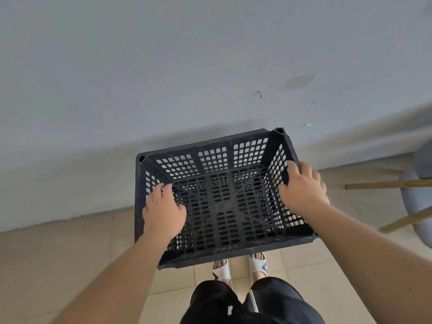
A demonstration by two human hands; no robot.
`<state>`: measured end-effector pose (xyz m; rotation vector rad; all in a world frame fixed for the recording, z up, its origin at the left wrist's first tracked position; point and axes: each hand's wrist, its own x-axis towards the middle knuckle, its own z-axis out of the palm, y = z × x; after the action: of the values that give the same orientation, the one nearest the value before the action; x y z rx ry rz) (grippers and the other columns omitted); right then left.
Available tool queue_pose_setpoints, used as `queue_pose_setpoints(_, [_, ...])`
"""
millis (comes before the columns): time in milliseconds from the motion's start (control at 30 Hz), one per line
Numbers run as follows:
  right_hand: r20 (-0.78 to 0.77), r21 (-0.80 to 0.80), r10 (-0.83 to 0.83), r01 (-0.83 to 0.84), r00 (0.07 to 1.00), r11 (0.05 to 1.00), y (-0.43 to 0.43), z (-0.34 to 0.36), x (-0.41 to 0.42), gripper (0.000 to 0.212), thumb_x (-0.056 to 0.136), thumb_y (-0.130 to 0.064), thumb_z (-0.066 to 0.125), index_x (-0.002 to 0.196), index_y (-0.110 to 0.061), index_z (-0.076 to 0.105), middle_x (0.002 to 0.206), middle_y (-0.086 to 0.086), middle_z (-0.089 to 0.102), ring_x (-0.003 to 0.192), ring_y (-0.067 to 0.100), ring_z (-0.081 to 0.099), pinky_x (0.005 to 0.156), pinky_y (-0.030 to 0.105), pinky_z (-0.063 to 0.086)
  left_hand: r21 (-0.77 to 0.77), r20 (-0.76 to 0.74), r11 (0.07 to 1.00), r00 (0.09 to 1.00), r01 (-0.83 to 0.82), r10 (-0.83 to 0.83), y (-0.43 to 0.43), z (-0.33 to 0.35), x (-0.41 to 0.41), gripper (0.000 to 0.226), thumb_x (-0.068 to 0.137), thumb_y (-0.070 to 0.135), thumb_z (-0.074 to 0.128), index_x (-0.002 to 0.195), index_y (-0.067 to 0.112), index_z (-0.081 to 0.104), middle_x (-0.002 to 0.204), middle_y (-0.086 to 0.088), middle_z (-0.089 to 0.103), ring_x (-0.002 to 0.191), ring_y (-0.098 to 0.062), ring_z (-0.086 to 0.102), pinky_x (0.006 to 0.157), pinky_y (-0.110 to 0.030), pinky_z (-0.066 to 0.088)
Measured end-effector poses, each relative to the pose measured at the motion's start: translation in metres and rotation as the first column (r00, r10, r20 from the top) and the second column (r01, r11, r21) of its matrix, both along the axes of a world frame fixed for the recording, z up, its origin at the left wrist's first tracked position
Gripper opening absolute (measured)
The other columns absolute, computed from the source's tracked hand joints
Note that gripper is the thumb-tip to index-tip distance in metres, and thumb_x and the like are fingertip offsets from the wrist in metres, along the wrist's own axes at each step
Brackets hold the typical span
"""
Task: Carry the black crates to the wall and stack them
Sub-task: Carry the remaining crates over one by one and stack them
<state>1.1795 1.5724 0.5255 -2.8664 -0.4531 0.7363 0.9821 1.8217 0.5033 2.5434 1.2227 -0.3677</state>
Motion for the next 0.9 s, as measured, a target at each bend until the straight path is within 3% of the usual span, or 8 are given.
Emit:
queue_pose_setpoints(167, [0.006,0.016,-0.102,0.101,0.995,0.995,-0.019,0.025,-0.033,0.067,0.098,-0.037,0.045,0.157,-0.030,0.012,0.163,0.008,0.019,0.148,0.036,0.021,0.117,0.057,0.025,-0.077,0.108,0.969,0.968,0.235,-0.226,-0.036,0.021,0.041,0.058,0.099,0.032,0.052,0.154,0.018,0.036,0.156,-0.002,0.036,0.141,-0.025,0.035,0.110,-0.046,0.041])
queue_pose_setpoints(333, [0.047,0.036,-0.323,0.321,0.945,0.946,-0.050,0.046,-0.082,0.063,0.098,-0.037,0.045,0.155,-0.033,0.017,0.164,0.004,0.020,0.150,0.034,0.018,0.119,0.057,0.022,-0.118,0.145,0.857,0.863,0.501,-0.484,-0.075,0.036,0.062,0.059,0.100,0.038,0.050,0.154,0.021,0.034,0.156,0.000,0.035,0.139,-0.022,0.037,0.106,-0.044,0.045])
queue_pose_setpoints(600, [0.053,0.031,-0.604,0.603,0.795,0.797,-0.108,0.070,-0.177,0.068,0.099,-0.046,0.041,0.157,-0.033,0.008,0.167,0.006,0.011,0.152,0.036,0.011,0.119,0.060,0.019,-0.075,0.175,0.538,0.542,0.839,-0.822,-0.151,0.070,0.059,0.059,0.099,0.042,0.047,0.153,0.023,0.035,0.155,0.000,0.036,0.137,-0.022,0.039,0.105,-0.045,0.045])
queue_pose_setpoints(900, [0.068,0.013,-0.873,0.875,0.483,0.485,-0.227,0.094,-0.292,0.074,0.097,-0.053,0.042,0.160,-0.033,0.008,0.169,0.003,0.005,0.153,0.033,0.009,0.116,0.060,0.023,-0.037,0.200,0.136,0.141,0.990,-0.970,-0.312,0.105,0.019,0.061,0.097,0.043,0.048,0.154,0.024,0.035,0.158,-0.001,0.035,0.140,-0.024,0.038,0.109,-0.045,0.040])
